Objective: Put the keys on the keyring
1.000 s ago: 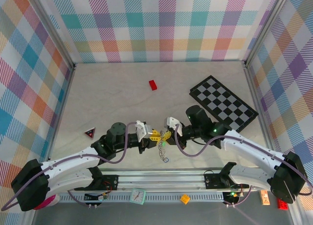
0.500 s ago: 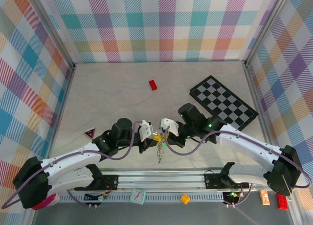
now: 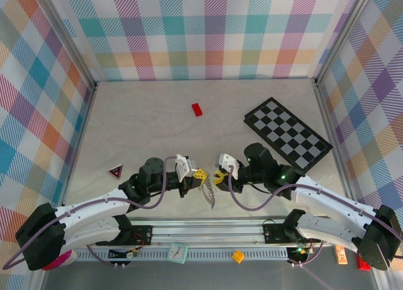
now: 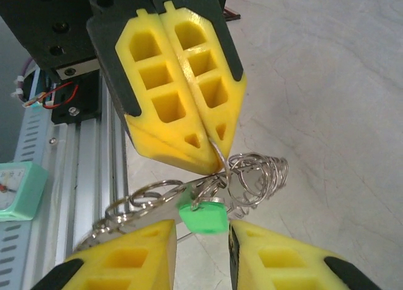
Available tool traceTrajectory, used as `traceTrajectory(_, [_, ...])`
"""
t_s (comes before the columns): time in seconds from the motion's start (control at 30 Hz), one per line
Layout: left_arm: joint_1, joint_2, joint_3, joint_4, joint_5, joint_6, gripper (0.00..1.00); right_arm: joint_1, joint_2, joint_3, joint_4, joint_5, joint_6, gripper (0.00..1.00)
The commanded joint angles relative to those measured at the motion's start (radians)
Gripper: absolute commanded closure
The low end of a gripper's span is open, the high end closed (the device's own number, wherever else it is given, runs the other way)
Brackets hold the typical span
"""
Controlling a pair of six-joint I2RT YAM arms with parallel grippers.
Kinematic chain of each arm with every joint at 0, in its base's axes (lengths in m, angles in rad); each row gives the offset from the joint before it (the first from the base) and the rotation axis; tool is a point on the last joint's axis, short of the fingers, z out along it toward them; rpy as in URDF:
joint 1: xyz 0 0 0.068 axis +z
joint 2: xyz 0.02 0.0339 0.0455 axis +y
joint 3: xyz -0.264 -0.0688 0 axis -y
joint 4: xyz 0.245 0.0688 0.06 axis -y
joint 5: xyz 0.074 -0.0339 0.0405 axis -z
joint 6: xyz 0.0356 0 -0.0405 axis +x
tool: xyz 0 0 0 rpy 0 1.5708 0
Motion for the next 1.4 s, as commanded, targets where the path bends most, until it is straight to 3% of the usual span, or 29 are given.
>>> traceTrajectory(0.0, [-0.002, 0.007, -0.008, 0.163, -0.029, -0.083, 1.0, 0.023, 0.012, -0.003, 0.062, 0.049, -0.017, 0.74])
traceTrajectory(0.2, [-0.002, 0.013, -0.01, 0.178, -0.052, -0.113, 1.0, 0.047, 0.033, -0.003, 0.121, 0.085, -0.031, 0.76])
traceTrajectory(0.57, [-0.003, 0.031, -0.017, 0.229, -0.063, -0.15, 1.0, 0.1, 0.059, 0.014, 0.145, 0.213, -0.066, 0.92])
traceTrajectory(0.83, [-0.003, 0.064, -0.025, 0.32, -0.072, -0.206, 1.0, 0.124, 0.085, 0.026, 0.144, 0.194, -0.086, 0.97])
traceTrajectory(0.93, [-0.004, 0.073, -0.027, 0.357, -0.072, -0.222, 1.0, 0.125, 0.075, 0.016, 0.158, 0.209, -0.072, 0.92])
traceTrajectory(1.03, [-0.003, 0.064, -0.035, 0.373, -0.083, -0.224, 1.0, 0.121, 0.024, -0.03, 0.209, 0.274, -0.036, 0.78])
traceTrajectory(1.37, [-0.001, 0.015, -0.048, 0.36, -0.04, -0.202, 1.0, 0.102, -0.048, -0.107, 0.237, 0.321, 0.059, 0.61])
